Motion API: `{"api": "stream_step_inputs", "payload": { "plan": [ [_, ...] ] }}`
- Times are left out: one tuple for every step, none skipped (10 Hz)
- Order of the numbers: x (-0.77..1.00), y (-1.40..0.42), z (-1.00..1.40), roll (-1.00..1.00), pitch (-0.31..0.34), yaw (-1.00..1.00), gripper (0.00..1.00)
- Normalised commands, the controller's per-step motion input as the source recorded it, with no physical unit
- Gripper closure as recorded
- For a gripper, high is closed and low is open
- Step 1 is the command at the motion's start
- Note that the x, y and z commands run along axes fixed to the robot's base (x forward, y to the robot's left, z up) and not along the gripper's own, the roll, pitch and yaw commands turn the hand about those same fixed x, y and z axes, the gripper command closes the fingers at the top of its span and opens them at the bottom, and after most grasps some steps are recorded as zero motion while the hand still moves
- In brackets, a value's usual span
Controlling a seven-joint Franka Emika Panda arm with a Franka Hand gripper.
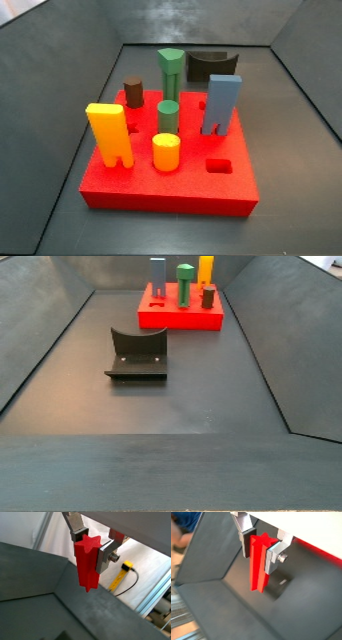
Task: Pick up the star object. Move up. Place the star object on the fixture. Regrasp the star object. Move to above the board. Insert the star object.
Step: Move to above the board, then insert the star object.
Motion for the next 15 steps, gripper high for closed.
{"api": "stream_step_inputs", "payload": {
  "plan": [
    [-0.49, -1.00, 0.12, -1.00, 0.040, -0.06, 1.00],
    [-0.50, -1.00, 0.12, -1.00, 0.042, -0.06, 1.00],
    [-0.50, -1.00, 0.12, -1.00, 0.045, -0.06, 1.00],
    [-0.53, -1.00, 0.12, -1.00, 0.043, -0.05, 1.00],
    [-0.53, -1.00, 0.12, -1.00, 0.040, -0.05, 1.00],
    [-0.47, -0.80, 0.09, -1.00, 0.038, -0.04, 1.00],
    [-0.38, -0.64, 0.07, -1.00, 0.032, -0.04, 1.00],
    [-0.22, -0.30, 0.04, -1.00, 0.023, -0.04, 1.00],
    [-0.12, -0.13, 0.01, -0.73, 0.010, -0.02, 1.00],
    [-0.09, -0.07, 0.01, -0.52, -0.004, -0.02, 1.00],
    [-0.07, -0.05, 0.00, -0.34, -0.015, -0.01, 1.00],
    [-0.04, -0.02, 0.00, -0.23, -0.019, -0.01, 1.00],
    [0.00, 0.03, 0.00, 0.00, 0.000, 0.00, 1.00],
    [0.00, 0.04, 0.00, 0.00, 0.000, 0.00, 1.00],
    [-0.26, -0.09, -0.32, -0.01, -0.004, -0.20, 1.00]
  ]
}}
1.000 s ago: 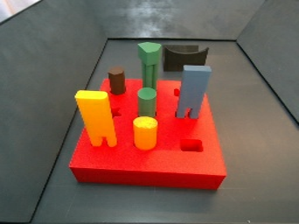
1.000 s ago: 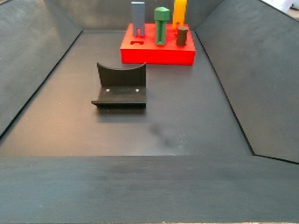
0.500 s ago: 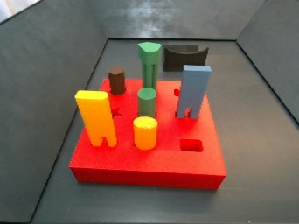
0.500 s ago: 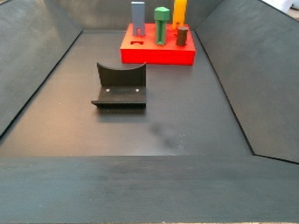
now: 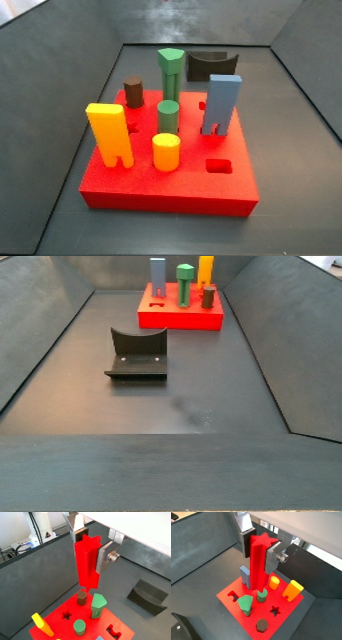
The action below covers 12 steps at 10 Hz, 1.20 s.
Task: Pick up the star object. Move up. Place the star object on the fixture. Regrasp the star object. Move to above the board. Insert the star object.
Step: Insert the star object.
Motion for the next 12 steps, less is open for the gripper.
{"api": "stream_step_inputs", "payload": {
  "plan": [
    [-0.67, -0.15, -0.75, -0.13, -0.137, -0.43, 1.00],
    [-0.67, -0.14, -0.79, -0.16, -0.109, -0.42, 1.00],
    [-0.41, -0.25, -0.71, -0.16, -0.183, -0.57, 1.00],
    [-0.11, -0.19, -0.71, -0.06, -0.189, -0.85, 1.00],
    [-0.09, -0.21, -0.71, -0.03, -0.196, -0.87, 1.00],
    [-0.01, -0.21, -0.70, -0.03, -0.203, -0.82, 1.00],
    [0.00, -0.22, -0.75, 0.00, -0.189, -0.80, 1.00],
    [0.00, -0.15, -0.81, -0.01, -0.147, -0.80, 1.00],
    [0.00, 0.01, 0.00, -0.01, 0.000, -0.03, 1.00],
    [-0.02, 0.00, -0.31, 0.02, -0.033, 0.00, 1.00],
    [-0.12, 0.00, -0.93, 0.08, -0.100, 0.00, 1.00],
    [-0.07, 0.00, -1.00, 0.05, -0.124, -0.06, 1.00]
  ]
}}
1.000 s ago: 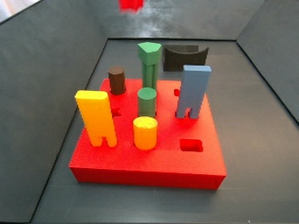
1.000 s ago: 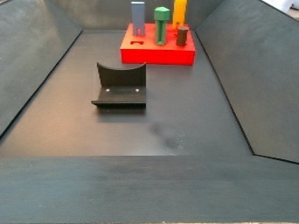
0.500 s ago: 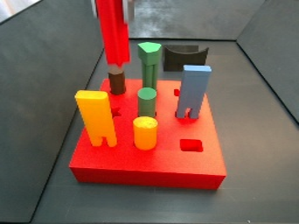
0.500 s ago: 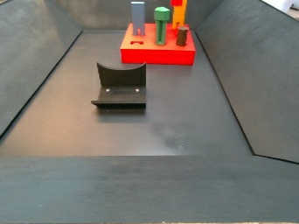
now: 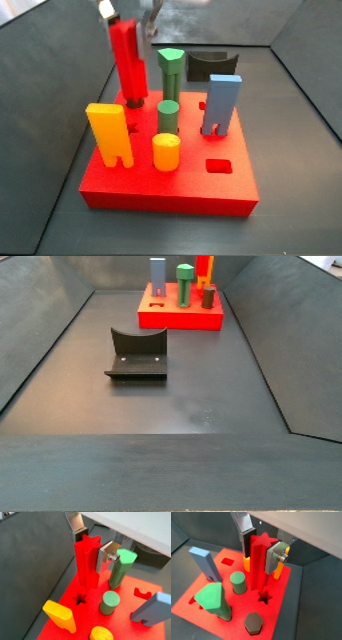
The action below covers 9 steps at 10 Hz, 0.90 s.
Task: Pick up the star object. Move up. Place the star object on the fixture. Regrasp the star object. Move to above the board. Insert the star object.
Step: Insert the star object.
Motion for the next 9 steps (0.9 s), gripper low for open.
{"api": "stream_step_inputs", "payload": {
  "plan": [
    [0.00, -0.04, -1.00, 0.01, -0.140, -0.09, 1.00],
    [0.00, -0.04, -0.93, 0.00, -0.167, -0.16, 1.00],
    [0.10, -0.05, -0.92, 0.04, -0.131, -0.34, 1.00],
    [0.09, -0.07, -0.97, 0.03, -0.107, -0.42, 1.00],
    [0.00, -0.01, -1.00, 0.06, -0.067, -0.37, 1.00],
    [0.00, 0.07, -0.72, 0.02, -0.089, 0.00, 1.00],
    [0.00, 0.00, -0.09, 0.00, 0.000, 0.00, 1.00],
    [-0.17, 0.00, -0.54, 0.00, -0.106, 0.00, 1.00],
    [-0.18, 0.00, -0.65, 0.00, -0.119, -0.05, 1.00]
  ]
}}
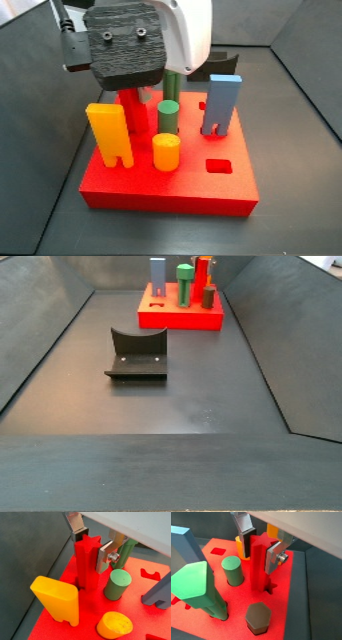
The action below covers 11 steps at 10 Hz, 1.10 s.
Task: Pick up the star object. Move up. Place the star object on the fixture. Regrasp the star object. Move to above the board. Insert the star object.
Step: Insert the star object.
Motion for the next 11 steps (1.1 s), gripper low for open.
{"api": "stream_step_inputs", "payload": {
  "plan": [
    [-0.20, 0.00, -0.61, 0.00, -0.074, -0.02, 1.00],
    [-0.29, 0.00, -0.56, 0.09, -0.034, 0.00, 1.00],
    [-0.28, 0.00, -0.57, 0.10, -0.031, 0.00, 1.00],
    [-0.30, 0.00, -0.58, 0.11, -0.076, 0.00, 1.00],
    [-0.25, -0.08, -0.56, 0.13, -0.099, 0.00, 1.00],
    [-0.05, -0.12, -0.63, 0.04, -0.134, 0.01, 1.00],
    [0.02, -0.09, -0.79, 0.00, -0.164, 0.00, 1.00],
    [0.34, -0.06, -0.93, -0.01, -0.126, -0.10, 1.00],
    [0.34, -0.03, -0.93, -0.01, -0.123, -0.27, 1.00],
    [0.26, 0.00, -0.95, 0.00, -0.117, -0.28, 1.00],
    [0.30, 0.02, -0.98, 0.03, -0.083, -0.01, 1.00]
  ]
}}
